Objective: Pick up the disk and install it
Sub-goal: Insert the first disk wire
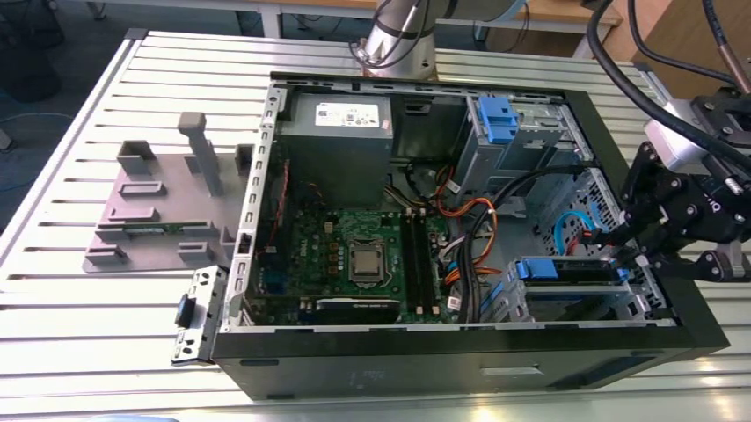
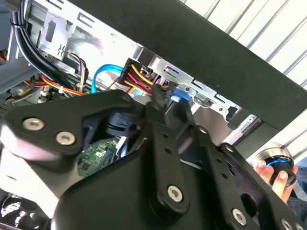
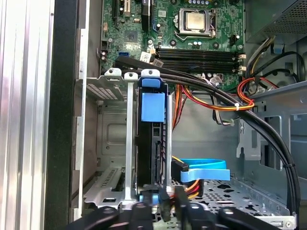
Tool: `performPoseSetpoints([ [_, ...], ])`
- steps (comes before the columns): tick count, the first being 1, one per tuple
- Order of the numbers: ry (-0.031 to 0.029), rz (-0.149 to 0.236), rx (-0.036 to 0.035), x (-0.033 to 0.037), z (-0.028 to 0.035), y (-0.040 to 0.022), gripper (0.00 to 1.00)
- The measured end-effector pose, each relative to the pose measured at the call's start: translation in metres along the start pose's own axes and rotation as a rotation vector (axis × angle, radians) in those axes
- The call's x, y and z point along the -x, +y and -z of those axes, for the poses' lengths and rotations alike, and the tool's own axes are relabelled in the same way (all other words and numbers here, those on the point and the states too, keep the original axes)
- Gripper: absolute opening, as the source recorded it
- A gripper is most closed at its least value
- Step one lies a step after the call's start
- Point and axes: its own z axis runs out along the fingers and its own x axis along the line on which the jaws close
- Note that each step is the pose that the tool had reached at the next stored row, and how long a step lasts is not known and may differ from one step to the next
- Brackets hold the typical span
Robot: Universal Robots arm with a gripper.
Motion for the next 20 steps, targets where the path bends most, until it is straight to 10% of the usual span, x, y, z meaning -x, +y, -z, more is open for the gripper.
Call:
performPoseSetpoints([
  [4,-0.0002,0.0,0.0,0.0,0.0,0.0,0.18],
  [20,-0.0006,0.0,-0.0001,0.0043,-0.0006,0.0032,0.18],
])
